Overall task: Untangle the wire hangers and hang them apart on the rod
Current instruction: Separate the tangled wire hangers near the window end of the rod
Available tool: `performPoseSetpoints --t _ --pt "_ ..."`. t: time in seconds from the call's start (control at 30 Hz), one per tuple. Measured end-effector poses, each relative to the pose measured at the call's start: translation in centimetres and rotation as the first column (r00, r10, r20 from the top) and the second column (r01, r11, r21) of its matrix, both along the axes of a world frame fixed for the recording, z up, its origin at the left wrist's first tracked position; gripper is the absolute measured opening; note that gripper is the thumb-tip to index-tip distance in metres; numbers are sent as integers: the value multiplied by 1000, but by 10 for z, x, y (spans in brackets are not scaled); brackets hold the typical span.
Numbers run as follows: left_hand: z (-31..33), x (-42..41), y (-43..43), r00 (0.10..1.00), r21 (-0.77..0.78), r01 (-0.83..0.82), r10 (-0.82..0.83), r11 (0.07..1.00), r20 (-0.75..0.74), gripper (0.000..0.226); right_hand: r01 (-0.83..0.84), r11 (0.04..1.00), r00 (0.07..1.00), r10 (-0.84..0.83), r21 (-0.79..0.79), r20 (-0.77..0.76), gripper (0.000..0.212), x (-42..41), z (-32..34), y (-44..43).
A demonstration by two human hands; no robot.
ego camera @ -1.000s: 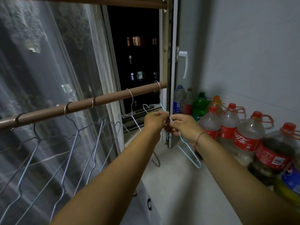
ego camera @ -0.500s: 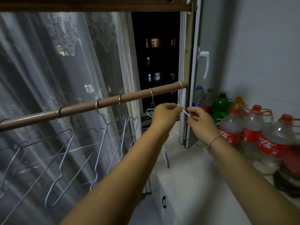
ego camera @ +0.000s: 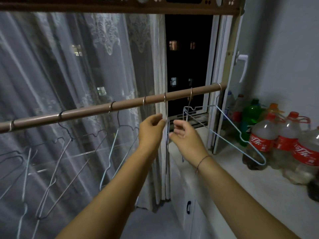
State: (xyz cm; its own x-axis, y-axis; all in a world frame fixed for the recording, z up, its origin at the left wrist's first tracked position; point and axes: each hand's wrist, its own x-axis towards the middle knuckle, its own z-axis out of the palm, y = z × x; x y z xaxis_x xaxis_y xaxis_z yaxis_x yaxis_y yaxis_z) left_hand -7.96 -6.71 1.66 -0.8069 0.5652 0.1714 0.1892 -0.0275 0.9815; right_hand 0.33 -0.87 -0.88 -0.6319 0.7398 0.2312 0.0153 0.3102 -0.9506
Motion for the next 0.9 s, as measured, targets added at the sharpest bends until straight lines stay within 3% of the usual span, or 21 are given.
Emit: performPoseSetpoints --t 0.13,0.27,0.37,0.63,0.9 --pt "-9 -1 -2 992 -105 101 -92 989 82 37 77 995 988 -68 -63 137 50 -17 -24 -22" --pt "-21 -4 4 981 -144 105 -78 984 178 30 128 990 978 -114 -67 176 30 -19 -34 -29" --pt "-20 -8 9 969 -111 118 -90 987 231 23 176 984 972 -170 -22 159 18 -21 -32 -24" --pt "8 -17 36 943 -7 82 -75 997 323 21 185 981 983 -184 -48 23 25 -39 -11 9" --pt "-28 -16 38 935 -29 91 -75 995 347 22 156 986 984 -150 -57 98 23 -27 -37 16"
